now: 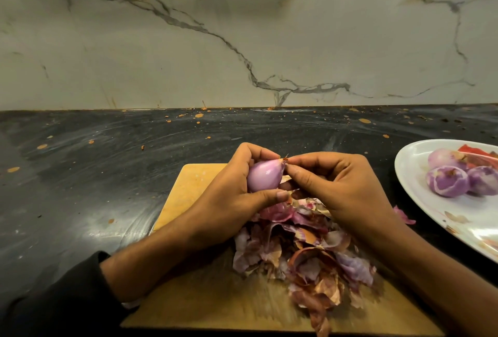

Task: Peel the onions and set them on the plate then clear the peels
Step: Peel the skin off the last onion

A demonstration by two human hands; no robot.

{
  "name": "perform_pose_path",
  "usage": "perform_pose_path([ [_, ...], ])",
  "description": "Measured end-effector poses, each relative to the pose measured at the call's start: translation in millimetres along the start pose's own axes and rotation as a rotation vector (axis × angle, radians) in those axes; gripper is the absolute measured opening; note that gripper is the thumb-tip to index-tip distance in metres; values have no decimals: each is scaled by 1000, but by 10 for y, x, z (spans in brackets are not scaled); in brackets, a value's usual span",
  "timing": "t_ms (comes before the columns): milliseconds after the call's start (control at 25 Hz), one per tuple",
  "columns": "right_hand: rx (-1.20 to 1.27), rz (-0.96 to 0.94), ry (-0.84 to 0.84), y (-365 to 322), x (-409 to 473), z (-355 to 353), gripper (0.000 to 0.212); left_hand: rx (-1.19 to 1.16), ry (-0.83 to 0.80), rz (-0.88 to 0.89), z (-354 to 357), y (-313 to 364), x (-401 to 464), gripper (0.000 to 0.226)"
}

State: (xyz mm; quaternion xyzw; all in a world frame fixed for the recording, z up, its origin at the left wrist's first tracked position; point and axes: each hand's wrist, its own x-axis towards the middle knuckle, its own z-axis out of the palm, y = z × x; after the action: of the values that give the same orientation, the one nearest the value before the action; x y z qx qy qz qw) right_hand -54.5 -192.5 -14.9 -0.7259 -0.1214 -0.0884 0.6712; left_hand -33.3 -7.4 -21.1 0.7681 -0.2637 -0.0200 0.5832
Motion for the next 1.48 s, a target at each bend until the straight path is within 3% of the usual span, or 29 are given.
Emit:
perform_pose_path([
  [320,-73,-155,65,48,-4,-10,11,89,25,42,1,17,-14,58],
  [560,-223,-173,62,108,37,6,14,15,-116,-4,32,1,-10,38],
  [680,-313,-202,67,127,34,20,14,88,-107,-7,19,-62,1,50],
  [800,-284,-180,70,110,30,22,10,166,-60,27,-4,-70,22,65],
  [1080,-216,-147,46,65,19,10,6,209,-15,79,-24,-30,20,50],
  [1480,-241,-149,76,57,10,17,12,107,-19,50,-22,29,-6,59],
])
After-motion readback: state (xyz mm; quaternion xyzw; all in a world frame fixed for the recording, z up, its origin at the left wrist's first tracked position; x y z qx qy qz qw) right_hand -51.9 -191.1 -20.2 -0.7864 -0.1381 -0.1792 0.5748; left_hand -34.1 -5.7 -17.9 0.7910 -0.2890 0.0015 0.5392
